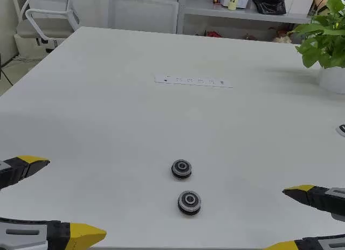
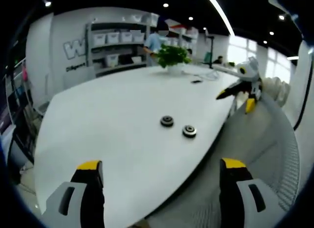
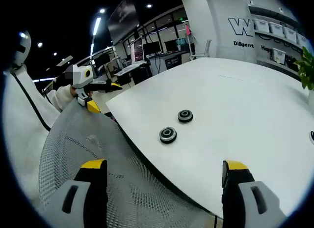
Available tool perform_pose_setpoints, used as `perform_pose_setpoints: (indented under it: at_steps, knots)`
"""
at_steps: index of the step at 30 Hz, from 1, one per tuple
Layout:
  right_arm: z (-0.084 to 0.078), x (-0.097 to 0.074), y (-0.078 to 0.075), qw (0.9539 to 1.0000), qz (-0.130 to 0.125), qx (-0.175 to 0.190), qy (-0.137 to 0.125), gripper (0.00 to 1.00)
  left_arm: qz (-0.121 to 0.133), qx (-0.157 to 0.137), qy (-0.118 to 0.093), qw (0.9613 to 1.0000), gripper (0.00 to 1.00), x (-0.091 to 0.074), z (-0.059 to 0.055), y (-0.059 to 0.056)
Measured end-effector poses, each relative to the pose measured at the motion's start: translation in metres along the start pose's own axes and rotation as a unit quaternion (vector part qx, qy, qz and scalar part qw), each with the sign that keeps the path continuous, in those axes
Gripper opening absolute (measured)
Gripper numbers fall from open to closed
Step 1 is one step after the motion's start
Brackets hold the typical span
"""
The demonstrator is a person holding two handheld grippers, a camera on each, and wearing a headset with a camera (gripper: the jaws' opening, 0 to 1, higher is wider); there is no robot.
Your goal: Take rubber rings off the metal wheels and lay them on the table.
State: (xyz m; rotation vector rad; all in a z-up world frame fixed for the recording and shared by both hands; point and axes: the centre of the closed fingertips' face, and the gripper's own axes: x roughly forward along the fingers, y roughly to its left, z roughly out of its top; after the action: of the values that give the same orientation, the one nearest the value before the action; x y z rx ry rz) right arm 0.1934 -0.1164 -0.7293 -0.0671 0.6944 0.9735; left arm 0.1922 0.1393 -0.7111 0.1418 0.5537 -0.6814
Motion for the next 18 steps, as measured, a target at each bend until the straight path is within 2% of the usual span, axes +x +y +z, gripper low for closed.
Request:
perform_pose_setpoints:
  at_steps: [18]
  knots:
    - [-0.0003, 0.0000, 0.0018, 1.0000, 0.005, 0.004, -0.001, 0.88, 0.006, 0.006, 0.003, 1.0000, 0.98, -0.0010, -0.0003, 0.0004]
